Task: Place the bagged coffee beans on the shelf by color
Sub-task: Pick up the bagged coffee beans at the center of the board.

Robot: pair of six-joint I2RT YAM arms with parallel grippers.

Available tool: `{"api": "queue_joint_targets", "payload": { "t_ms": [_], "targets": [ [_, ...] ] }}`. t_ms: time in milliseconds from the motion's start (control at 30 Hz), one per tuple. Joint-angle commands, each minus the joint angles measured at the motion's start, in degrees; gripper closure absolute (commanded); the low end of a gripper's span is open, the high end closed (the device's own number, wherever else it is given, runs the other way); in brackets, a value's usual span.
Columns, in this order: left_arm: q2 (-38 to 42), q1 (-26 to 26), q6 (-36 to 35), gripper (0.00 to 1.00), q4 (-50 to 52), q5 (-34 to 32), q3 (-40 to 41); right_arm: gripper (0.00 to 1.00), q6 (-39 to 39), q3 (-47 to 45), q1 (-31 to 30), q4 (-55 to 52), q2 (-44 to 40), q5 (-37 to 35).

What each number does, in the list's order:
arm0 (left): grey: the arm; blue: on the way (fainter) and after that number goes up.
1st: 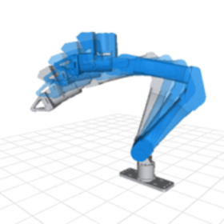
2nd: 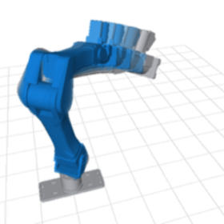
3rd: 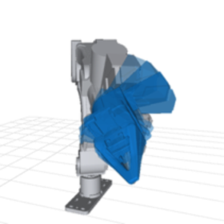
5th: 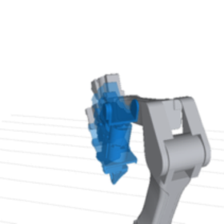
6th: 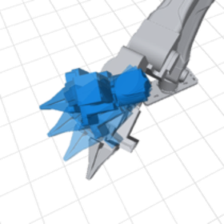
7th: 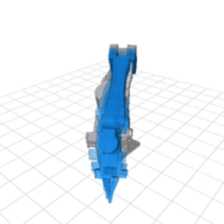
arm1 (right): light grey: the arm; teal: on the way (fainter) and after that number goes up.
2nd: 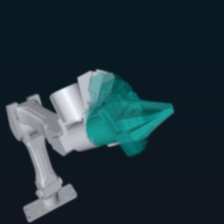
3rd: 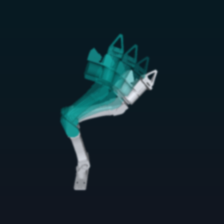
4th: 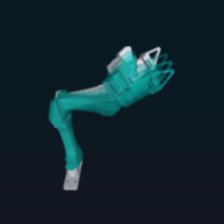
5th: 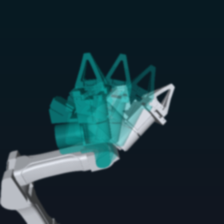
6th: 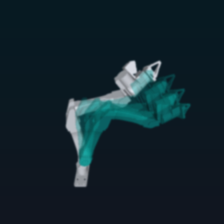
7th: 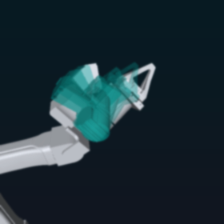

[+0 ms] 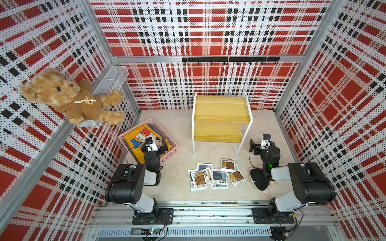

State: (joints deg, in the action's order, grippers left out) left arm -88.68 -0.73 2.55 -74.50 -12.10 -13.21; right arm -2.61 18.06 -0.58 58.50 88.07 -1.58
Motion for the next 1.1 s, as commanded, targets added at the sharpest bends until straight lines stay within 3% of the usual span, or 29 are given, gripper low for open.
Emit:
{"api": "queue_joint_targets", "payload": {
  "t_ms": [0, 700, 800, 933, 1067],
  "targets": [
    [-0.26, -0.67, -0.59, 0.01, -0.23, -1.24, -0.23, 0.0, -0.48, 0.91, -0.13, -0.1, 0.08, -0.76],
    [-0.19, -0.34, -0.44, 0.01, -0.18, -0.82, -0.28, 0.0, -0.48, 0.96, -0.15, -0.2, 0.08, -0.74],
    [2.42, -0.19, 1.04, 0.01, 5.89, -3.58, -2.63, 0.0, -0.99, 0.97, -0.29, -0.13, -0.34, -2.11],
    [9.19, -0.34, 4.63, 0.01, 20.47, -6.44, -6.37, 0.0, -5.05, 7.24, -0.19, -18.04, -8.18, -11.81],
    [17.85, -0.09, 16.33, 0.01, 39.95, -10.93, -11.35, 0.0, -12.92, 17.02, 0.67, -42.5, -16.24, -14.64]
  ]
}}
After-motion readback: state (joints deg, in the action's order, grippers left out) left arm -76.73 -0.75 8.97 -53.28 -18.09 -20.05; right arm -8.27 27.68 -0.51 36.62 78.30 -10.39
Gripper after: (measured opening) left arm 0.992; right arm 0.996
